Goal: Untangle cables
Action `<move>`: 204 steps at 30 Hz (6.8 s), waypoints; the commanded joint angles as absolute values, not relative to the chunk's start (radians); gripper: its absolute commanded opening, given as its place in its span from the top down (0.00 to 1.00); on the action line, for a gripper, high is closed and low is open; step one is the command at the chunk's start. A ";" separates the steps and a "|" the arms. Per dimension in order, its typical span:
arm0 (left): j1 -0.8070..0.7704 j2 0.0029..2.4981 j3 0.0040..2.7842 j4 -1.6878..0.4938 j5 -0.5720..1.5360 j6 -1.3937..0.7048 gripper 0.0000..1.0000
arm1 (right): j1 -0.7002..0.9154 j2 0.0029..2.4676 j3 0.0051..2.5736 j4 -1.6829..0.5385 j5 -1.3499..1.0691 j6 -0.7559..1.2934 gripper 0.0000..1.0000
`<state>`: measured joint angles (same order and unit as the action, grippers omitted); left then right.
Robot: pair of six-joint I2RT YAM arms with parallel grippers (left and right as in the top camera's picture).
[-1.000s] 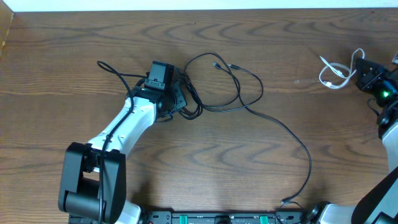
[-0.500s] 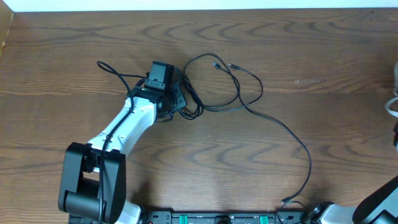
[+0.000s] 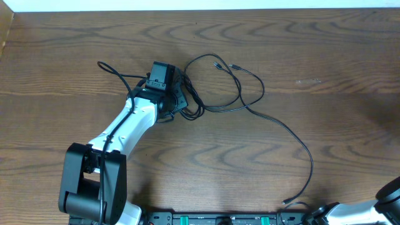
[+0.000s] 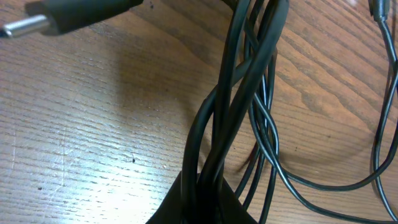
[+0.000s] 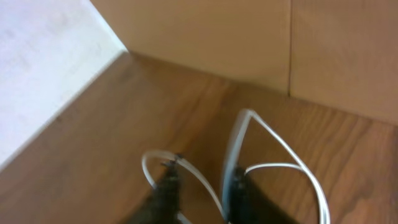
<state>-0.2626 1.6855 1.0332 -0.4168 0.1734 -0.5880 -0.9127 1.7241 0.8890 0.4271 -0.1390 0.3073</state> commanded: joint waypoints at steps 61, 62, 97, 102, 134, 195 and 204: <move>-0.261 1.678 1.038 0.131 1.534 -0.265 0.92 | 0.231 1.683 0.889 -0.267 -0.608 0.921 0.99; -0.261 1.678 1.038 0.146 1.534 -0.266 0.92 | 0.236 1.683 0.888 -0.290 -0.577 0.899 0.99; -0.131 1.679 1.038 0.329 1.406 -0.361 0.92 | -0.124 1.683 0.888 -0.528 -0.981 -0.061 0.52; -0.186 1.679 1.038 0.329 1.406 -0.336 0.92 | -0.124 1.683 0.888 -0.489 -1.214 -0.265 0.39; -0.207 1.679 1.038 0.353 1.525 -0.388 0.92 | -0.003 1.683 0.888 -0.122 -1.384 -0.263 0.28; -0.193 1.679 1.038 -0.065 0.961 -0.487 0.92 | 0.078 1.513 0.888 -0.272 -0.983 -0.179 0.49; -0.232 1.679 1.038 -0.070 0.878 -0.463 0.92 | 0.342 1.557 0.888 -0.104 -0.451 -0.150 0.42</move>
